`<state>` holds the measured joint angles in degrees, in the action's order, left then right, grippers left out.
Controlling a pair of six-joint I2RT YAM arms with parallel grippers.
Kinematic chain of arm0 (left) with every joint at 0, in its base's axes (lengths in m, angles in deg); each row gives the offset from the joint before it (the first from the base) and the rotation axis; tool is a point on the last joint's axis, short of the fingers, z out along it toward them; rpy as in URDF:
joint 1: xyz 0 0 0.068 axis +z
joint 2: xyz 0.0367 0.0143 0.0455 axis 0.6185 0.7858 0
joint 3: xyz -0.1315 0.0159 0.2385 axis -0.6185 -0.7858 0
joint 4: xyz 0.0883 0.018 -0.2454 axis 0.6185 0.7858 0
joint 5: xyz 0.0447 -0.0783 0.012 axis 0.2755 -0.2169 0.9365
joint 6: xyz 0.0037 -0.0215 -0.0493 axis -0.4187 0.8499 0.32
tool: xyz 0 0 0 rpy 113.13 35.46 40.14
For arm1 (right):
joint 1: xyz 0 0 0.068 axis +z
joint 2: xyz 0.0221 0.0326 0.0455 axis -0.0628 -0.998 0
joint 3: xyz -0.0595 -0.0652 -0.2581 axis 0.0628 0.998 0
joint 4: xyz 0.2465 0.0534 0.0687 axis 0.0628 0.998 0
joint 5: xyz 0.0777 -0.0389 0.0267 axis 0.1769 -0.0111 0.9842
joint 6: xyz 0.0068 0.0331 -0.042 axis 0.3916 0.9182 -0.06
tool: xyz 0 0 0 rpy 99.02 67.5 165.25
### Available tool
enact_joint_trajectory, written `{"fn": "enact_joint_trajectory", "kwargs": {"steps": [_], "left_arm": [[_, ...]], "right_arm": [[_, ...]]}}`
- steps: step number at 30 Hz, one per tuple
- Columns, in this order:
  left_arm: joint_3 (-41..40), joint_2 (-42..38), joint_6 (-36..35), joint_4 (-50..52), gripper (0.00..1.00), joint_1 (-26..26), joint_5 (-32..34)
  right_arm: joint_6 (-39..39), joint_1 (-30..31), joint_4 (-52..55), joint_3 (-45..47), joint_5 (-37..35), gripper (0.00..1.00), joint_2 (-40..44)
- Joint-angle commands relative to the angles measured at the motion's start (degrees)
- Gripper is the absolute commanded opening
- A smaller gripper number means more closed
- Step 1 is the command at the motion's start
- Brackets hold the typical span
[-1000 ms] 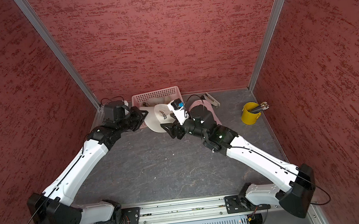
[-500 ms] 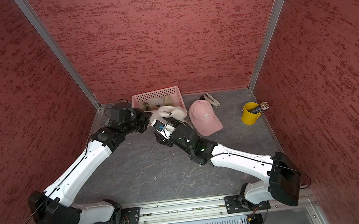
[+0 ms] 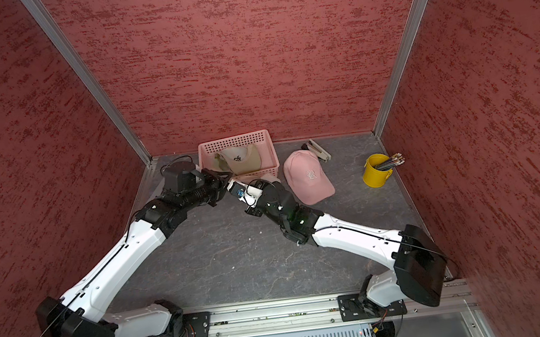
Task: Turn the baseball cap inside out
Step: Turn over the baseball cap.
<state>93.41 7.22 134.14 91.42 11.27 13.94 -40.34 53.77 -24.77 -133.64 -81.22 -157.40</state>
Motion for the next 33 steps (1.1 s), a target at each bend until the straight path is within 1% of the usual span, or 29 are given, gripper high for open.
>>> {"fn": "enact_joint_trajectory", "kwargs": {"steps": [1,3,5,7,8,9,11,12,14,16,18,21,23,27,31,33], "left_arm": [[4.78,-2.61,-22.17,2.12,0.53,1.75,-6.82],[7.92,-3.16,-33.12,7.94,0.56,2.35,-6.64],[9.93,-3.98,-41.24,12.28,0.57,3.33,-5.89],[10.65,-4.7,-51.59,13.69,0.57,3.61,-8.05],[10.7,-4.85,-58.39,14.37,0.56,3.39,-8.97],[10.26,-5.15,-65.71,15.18,0.55,2.54,-9.97],[8.53,-6.42,-80.65,15.73,0.55,-0.97,-6.64],[6.7,-7.43,-88.44,15.46,0.55,-2.69,-6.6],[4.01,-8.69,-98.47,14.36,0.57,-4.5,-5.41],[4.86,-8.3,-102.32,15.09,0.59,-3.72,-7.39],[8.18,-6.23,-106.15,19.66,0.6,-2.9,-10.41],[12.11,-3.55,-109.66,24.01,0.61,-2.86,-10.67],[13.01,-2.77,-110.8,24.49,0.62,-2.42,-10.73],[14.2,-1.83,-111.61,25.75,0.62,-1.54,-14.01],[15.35,-0.4,-111.54,29.11,0.62,-1.92,-19.82],[15.11,0.25,-111.1,29.61,0.59,-2.48,-20.44]], "right_arm": [[7.29,-5.78,6.67,-1.2,8.31,0.0,4.86],[8.73,-8.34,10.91,-2.44,13.15,0.0,5.75],[9.64,-10.36,14.11,-3.5,17.45,0.0,6.06],[11.18,-12.27,16.58,-4.64,22.49,0.0,6.39],[12.24,-13.22,17.66,-5.44,25.44,0.0,6.47],[13.18,-14.25,18.97,-6.34,29.0,0.0,6.4],[13.84,-15.54,22.54,-8.85,34.28,0.0,5.79],[13.84,-16.06,25.22,-10.77,36.88,0.0,5.05],[12.54,-16.44,30.3,-13.99,40.48,0.0,3.69],[10.83,-16.52,34.21,-16.74,42.92,0.0,2.64],[9.66,-16.51,36.52,-18.58,45.7,0.0,2.18],[8.15,-16.58,38.39,-20.18,50.2,0.0,2.34],[6.81,-16.56,39.88,-21.04,52.36,0.0,2.61],[5.93,-16.51,40.54,-21.67,53.8,0.0,3.01],[7.62,-16.52,36.19,-20.81,53.31,0.0,3.16],[8.36,-16.58,33.68,-20.45,54.1,0.0,3.2]]}}
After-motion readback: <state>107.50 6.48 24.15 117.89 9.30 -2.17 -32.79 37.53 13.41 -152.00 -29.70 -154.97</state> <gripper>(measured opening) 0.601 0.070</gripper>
